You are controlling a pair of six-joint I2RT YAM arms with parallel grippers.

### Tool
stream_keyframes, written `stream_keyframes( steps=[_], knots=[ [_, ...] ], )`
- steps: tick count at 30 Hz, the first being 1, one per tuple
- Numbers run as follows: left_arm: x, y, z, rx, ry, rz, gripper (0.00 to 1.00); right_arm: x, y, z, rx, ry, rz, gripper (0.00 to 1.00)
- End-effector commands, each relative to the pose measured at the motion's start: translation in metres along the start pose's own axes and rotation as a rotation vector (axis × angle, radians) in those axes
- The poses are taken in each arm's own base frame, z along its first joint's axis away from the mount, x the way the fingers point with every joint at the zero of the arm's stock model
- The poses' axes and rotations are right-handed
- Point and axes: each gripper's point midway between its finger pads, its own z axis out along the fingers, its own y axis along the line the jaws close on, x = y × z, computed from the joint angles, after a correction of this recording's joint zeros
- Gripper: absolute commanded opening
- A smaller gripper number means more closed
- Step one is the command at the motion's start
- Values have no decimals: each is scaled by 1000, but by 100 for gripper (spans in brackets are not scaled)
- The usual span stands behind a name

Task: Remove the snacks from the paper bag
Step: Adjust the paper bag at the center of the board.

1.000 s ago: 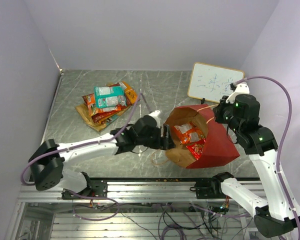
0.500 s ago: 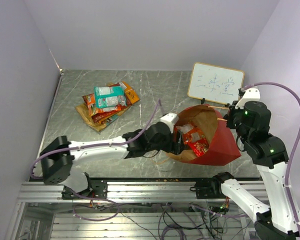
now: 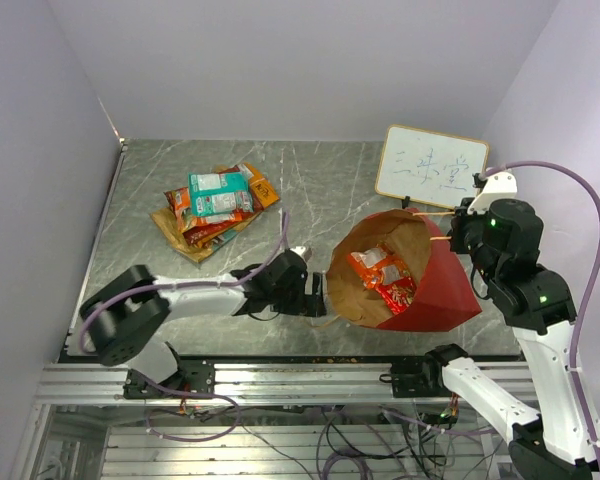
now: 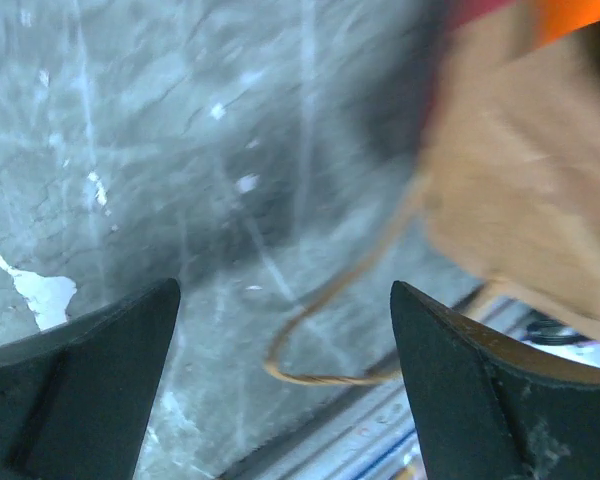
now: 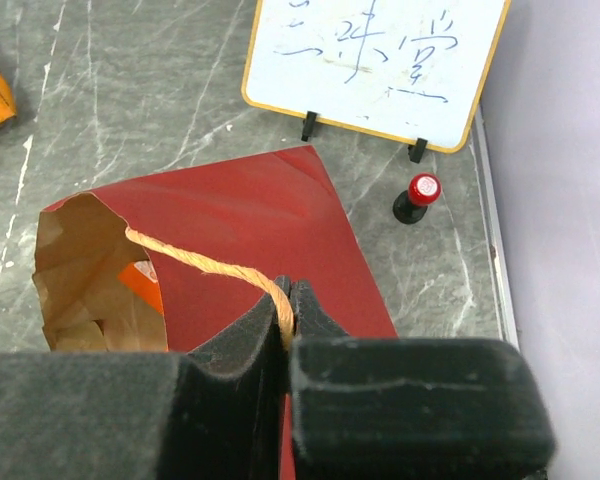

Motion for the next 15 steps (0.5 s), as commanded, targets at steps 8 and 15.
stream_keyframes(
  steps=[8, 15],
  knots=[
    [19, -15, 15, 76, 141, 10, 44, -18, 5, -6, -34, -61, 39, 0],
    [-34, -75, -42, 213, 13, 99, 7, -34, 3, -1, -15, -107, 16, 0]
  ],
)
